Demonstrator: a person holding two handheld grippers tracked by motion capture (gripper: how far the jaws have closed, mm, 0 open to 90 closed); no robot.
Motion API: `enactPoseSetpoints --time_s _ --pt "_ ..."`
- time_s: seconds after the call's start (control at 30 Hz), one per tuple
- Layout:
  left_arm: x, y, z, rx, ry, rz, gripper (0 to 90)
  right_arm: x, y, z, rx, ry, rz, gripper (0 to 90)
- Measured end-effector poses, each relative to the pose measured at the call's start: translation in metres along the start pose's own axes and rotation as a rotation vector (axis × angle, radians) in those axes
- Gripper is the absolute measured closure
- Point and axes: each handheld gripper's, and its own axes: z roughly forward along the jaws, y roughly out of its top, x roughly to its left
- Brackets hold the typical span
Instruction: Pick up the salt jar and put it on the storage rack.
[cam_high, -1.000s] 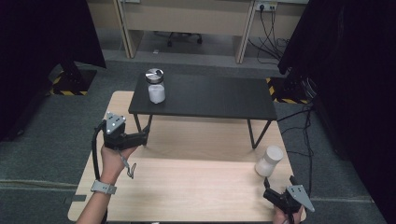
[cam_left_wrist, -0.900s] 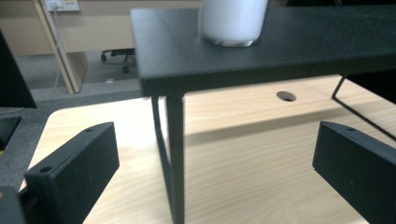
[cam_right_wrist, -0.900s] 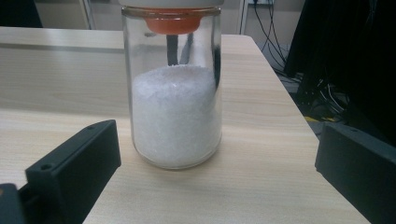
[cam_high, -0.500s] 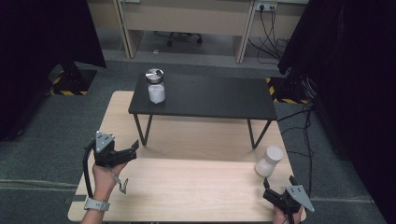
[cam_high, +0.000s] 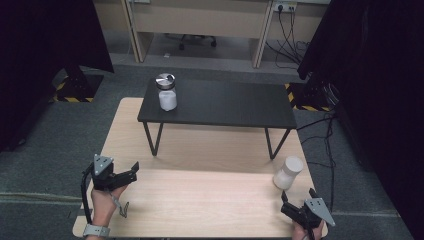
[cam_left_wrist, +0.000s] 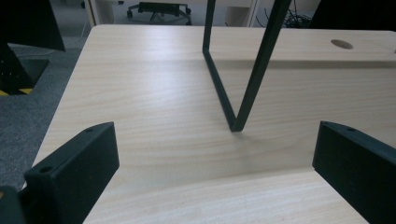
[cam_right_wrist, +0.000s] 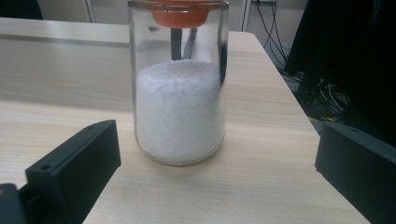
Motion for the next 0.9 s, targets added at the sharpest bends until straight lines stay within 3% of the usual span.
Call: enactPoseSetpoints --time_s 0.5,0.9 --pt "0.014 -0.027 -0.003 -0.003 0.023 0.012 0.0 0.001 0.0 0.0 0.003 0.004 -0.021 0.2" --pt "0.028 -0.049 -0.001 0.015 0.017 -0.034 0.0 0.002 -0.002 -0.001 -0.008 0.009 -0.038 0.2"
